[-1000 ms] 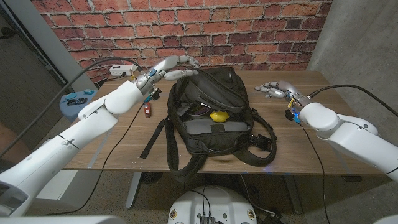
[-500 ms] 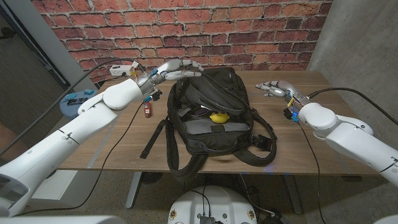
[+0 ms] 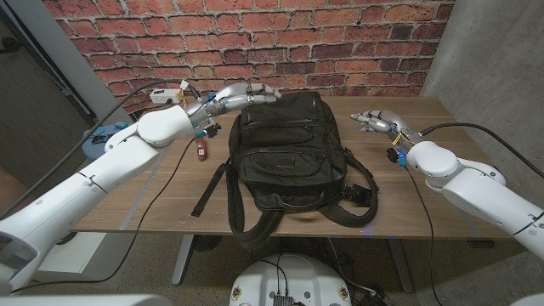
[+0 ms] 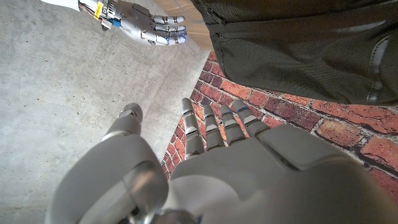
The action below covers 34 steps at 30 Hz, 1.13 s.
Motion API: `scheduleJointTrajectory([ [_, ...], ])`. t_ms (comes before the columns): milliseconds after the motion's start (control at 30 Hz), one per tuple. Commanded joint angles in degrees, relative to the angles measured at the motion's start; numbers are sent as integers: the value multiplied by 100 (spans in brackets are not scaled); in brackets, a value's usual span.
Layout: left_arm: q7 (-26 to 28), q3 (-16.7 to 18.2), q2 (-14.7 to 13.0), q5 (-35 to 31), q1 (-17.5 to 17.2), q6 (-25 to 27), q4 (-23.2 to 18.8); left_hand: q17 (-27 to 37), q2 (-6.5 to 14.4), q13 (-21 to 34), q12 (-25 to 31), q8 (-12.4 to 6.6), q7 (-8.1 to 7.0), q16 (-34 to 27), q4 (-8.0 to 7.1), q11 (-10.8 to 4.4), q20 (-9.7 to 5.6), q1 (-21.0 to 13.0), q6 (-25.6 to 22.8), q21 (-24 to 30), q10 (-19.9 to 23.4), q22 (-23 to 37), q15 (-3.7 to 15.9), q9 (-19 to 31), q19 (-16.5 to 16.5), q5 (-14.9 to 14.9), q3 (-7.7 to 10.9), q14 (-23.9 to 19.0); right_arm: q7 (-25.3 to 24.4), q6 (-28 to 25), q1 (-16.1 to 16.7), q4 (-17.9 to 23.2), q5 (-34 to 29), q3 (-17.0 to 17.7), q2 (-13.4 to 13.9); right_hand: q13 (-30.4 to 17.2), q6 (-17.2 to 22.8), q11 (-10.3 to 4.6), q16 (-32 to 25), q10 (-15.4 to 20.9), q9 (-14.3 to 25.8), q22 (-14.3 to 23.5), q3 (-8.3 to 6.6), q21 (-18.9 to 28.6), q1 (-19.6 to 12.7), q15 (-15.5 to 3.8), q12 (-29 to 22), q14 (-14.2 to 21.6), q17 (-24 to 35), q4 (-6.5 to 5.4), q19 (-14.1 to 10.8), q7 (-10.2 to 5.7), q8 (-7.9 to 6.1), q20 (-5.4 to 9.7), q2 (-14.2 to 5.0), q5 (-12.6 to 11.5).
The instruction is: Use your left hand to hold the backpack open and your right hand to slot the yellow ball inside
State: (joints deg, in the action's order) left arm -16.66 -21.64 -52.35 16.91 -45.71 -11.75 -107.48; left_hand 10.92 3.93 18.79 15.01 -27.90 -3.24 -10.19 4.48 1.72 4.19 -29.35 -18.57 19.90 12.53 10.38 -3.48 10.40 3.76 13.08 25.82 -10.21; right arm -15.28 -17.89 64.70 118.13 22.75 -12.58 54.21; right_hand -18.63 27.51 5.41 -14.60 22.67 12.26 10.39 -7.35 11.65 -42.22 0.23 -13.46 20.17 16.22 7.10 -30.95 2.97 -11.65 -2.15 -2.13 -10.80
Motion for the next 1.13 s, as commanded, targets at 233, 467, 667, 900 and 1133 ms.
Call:
scheduleJointTrajectory([
  [233, 461, 164, 66, 346, -314, 80, 1, -17, 123, -112, -137, 420, -96, -38, -89, -24, 65, 225, 536, -90, -226, 13, -37, 7, -25, -73, 20, 179, 9, 270, -194, -356, 27, -205, -209, 5, 8, 4, 22, -8, -8, -5, -13, 2, 39, 0, 29, -17, -1, -7, 20, 1, -13, 14, -36, 13],
  [467, 693, 176, 110, 302, -415, 140, 44, -23, 225, -155, -173, 573, -174, -46, -97, -50, 79, 256, 720, -119, -293, 13, -57, 5, -22, -70, 62, 208, 60, 413, -355, -583, 6, -344, -335, 17, 6, -6, 25, 4, -9, -6, -19, 4, 39, -8, 33, -15, -9, -7, 17, -5, -14, 21, -54, 14],
  [667, 851, 163, 178, 301, -473, 196, 125, -35, 289, -208, -215, 764, -259, -44, -75, -50, 99, 279, 954, -156, -379, 12, -81, 1, -16, -65, 101, 251, 122, 526, -485, -779, 7, -446, -428, 33, 17, -21, 26, 12, -11, -6, -27, 5, 42, -39, 41, -7, -18, -9, 17, -7, -19, 43, -79, 18],
  [900, 919, 89, 234, 206, -441, 201, 230, -52, 310, -265, -264, 898, -358, -23, -31, -52, 124, 288, 1058, -189, -484, 9, -49, -5, -6, -64, 126, 335, 113, 634, -517, -921, 35, -476, -500, 47, 22, -20, 29, 23, -13, -6, -33, 12, 40, -51, 47, -2, -28, -7, 2, -5, -21, 58, -96, 21],
  [1133, 864, -29, 357, 208, -333, 139, 428, -57, 316, -284, -274, 925, -359, -22, -16, -42, 113, 290, 1054, -208, -504, 8, -44, -6, -23, -63, 135, 348, 100, 766, -585, -1089, 33, -538, -611, 64, 24, -28, 34, 32, -15, -5, -38, 16, 44, -55, 55, -2, -39, -6, -7, -8, -22, 67, -113, 26],
])
